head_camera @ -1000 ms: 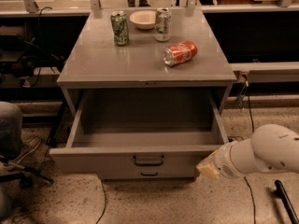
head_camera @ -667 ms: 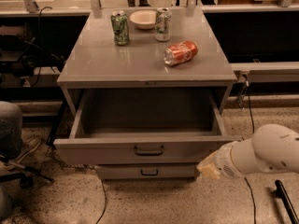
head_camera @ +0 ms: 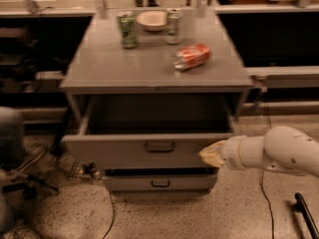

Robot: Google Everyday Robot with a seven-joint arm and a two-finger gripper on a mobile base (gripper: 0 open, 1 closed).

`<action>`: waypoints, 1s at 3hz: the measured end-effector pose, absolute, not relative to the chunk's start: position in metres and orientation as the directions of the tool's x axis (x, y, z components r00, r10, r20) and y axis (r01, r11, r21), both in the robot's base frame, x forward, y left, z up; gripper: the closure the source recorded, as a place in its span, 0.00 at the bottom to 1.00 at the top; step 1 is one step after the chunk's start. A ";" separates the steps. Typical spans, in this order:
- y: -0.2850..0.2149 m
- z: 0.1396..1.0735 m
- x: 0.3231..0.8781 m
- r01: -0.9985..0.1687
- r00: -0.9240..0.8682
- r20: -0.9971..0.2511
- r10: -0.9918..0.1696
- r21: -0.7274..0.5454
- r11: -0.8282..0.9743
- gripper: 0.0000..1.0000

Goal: Close top drawer

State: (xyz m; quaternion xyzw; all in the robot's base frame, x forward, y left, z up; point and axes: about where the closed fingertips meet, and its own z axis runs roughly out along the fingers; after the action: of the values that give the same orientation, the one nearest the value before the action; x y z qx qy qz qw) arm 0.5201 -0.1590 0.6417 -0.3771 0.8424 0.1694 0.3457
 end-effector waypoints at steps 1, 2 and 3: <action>-0.159 0.642 0.520 -0.752 -0.476 -0.710 -0.518 0.025 0.658 1.00; -0.145 0.650 0.556 -0.764 -0.417 -0.768 -0.485 0.008 0.645 1.00; -0.127 0.662 0.601 -0.778 -0.335 -0.833 -0.441 -0.020 0.628 1.00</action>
Offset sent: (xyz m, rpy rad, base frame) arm 0.1232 0.0447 0.0318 0.1894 -0.2449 0.0508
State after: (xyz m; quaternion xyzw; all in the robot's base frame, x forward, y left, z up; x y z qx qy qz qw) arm 0.6011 -0.1266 0.6621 -0.3844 0.7930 0.1962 0.4300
